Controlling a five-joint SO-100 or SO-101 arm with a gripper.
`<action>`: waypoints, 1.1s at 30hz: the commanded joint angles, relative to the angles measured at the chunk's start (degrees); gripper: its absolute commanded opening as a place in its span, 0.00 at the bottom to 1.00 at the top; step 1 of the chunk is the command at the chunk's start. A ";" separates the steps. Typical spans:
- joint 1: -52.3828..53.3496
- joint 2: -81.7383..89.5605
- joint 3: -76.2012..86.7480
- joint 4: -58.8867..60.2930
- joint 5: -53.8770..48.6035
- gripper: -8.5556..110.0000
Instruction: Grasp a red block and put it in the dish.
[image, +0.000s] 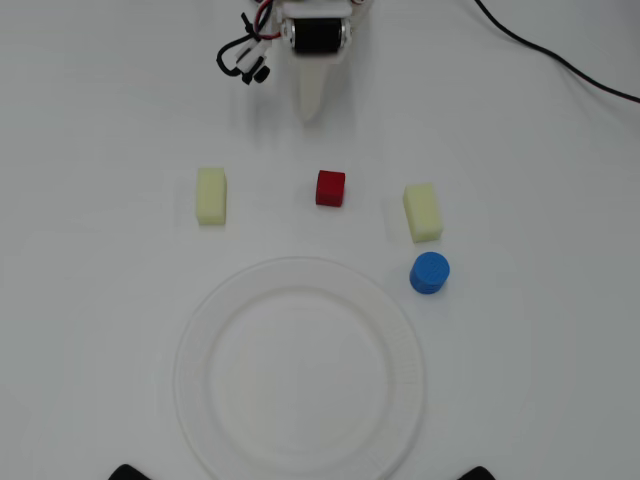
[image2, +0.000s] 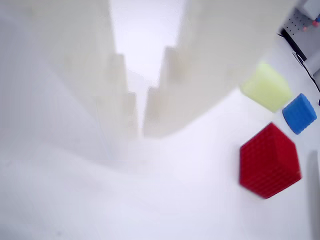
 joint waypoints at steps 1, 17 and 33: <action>-1.49 -19.07 -11.34 -0.35 1.49 0.07; -8.00 -60.03 -42.54 0.18 4.13 0.29; -7.56 -79.01 -49.48 -8.17 10.46 0.38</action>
